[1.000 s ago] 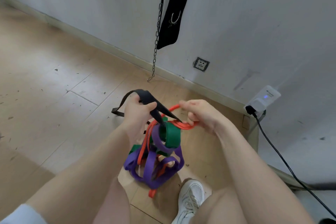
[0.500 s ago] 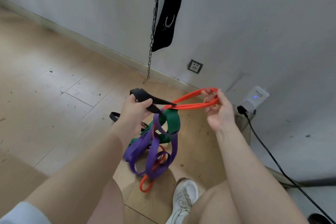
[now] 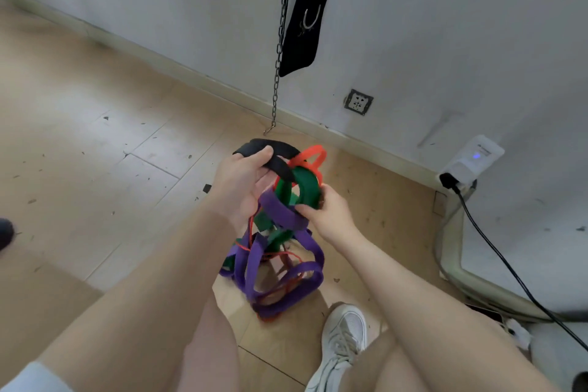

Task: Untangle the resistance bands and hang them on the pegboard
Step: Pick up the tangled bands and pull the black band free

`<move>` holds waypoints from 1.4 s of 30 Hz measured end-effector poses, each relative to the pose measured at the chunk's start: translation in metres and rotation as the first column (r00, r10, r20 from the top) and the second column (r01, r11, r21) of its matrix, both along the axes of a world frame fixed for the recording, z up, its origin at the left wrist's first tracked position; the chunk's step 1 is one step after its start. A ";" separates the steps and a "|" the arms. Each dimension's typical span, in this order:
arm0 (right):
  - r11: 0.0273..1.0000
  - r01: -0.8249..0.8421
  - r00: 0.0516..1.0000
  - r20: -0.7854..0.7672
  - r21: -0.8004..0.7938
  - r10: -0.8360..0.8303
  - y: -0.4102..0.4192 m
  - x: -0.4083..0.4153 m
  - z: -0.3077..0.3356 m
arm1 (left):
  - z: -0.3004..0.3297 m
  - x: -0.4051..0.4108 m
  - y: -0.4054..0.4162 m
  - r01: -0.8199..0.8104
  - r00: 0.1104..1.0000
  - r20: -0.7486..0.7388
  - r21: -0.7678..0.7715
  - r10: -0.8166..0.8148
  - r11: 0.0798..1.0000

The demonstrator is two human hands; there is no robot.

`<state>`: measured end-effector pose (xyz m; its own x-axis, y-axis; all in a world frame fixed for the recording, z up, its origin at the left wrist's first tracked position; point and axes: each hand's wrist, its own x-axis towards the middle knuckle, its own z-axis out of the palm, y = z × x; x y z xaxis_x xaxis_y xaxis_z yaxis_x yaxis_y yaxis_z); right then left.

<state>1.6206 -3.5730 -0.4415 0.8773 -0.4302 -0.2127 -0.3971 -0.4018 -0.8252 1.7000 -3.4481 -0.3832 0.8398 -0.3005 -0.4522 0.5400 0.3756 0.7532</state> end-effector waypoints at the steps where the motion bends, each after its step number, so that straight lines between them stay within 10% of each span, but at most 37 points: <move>1: 0.998 0.025 1.000 0.014 -0.058 -0.024 -0.003 0.004 0.003 | 0.000 0.004 0.003 -0.049 0.999 -0.001 0.005 0.049 0.999; 5: 0.993 0.017 0.994 0.107 0.118 -0.030 -0.017 0.008 0.023 | -0.015 0.023 0.012 -0.048 0.994 -0.098 0.089 0.057 0.995; 7: 0.953 0.059 0.985 0.137 0.297 -0.103 -0.022 0.009 0.030 | -0.026 0.015 0.010 0.302 0.953 -0.066 0.266 -0.296 0.915; 10: 0.885 0.109 0.979 0.104 0.453 -0.174 -0.027 0.010 0.032 | -0.044 -0.003 0.010 0.627 0.657 0.064 0.507 -0.751 0.592; 13: 0.827 0.159 0.972 0.059 0.539 -0.226 -0.026 0.010 0.027 | -0.056 -0.008 0.012 0.417 0.313 0.139 0.869 -0.939 0.268; 16: 0.747 0.225 0.951 0.028 0.626 -0.309 -0.023 0.011 0.024 | -0.065 -0.014 0.005 0.088 0.194 0.151 0.981 -0.969 0.170; 20: 0.694 0.220 0.941 0.038 0.686 -0.335 -0.031 0.016 0.027 | -0.071 -0.007 -0.006 -0.151 0.140 0.211 0.970 -0.967 0.190; 24: 0.848 0.045 0.994 0.064 0.529 -0.092 -0.056 0.015 0.037 | -0.051 -0.002 -0.005 -0.139 0.150 0.450 0.891 -0.880 0.432; 29: 0.898 -0.186 0.979 0.149 0.398 0.137 -0.052 0.022 0.033 | -0.032 -0.009 -0.007 -0.285 -0.050 0.670 0.701 -0.741 0.653; 34: 0.836 -0.380 0.925 0.162 0.396 0.343 -0.036 0.022 0.035 | -0.018 -0.012 -0.008 -0.431 -0.042 0.709 0.622 -0.703 0.654; 37: 0.627 -0.355 0.923 0.154 0.694 0.353 -0.031 0.017 0.040 | -0.012 -0.004 -0.003 -0.385 0.301 0.792 0.611 -0.532 0.692; 39: 0.668 -0.410 0.893 0.123 0.621 0.433 -0.026 0.015 0.038 | -0.014 0.002 0.001 -0.266 0.457 0.722 0.669 -0.520 0.694; 42: 0.842 -0.403 0.906 0.025 0.358 0.423 -0.010 0.011 0.033 | -0.020 0.001 0.000 -0.146 0.448 0.597 0.783 -0.665 0.605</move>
<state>1.6320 -3.5834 -0.4083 0.9405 0.0798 -0.3304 -0.3050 -0.2308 -0.9240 1.7014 -3.4478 -0.4031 0.8190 -0.5421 0.1880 -0.4774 -0.4621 0.7474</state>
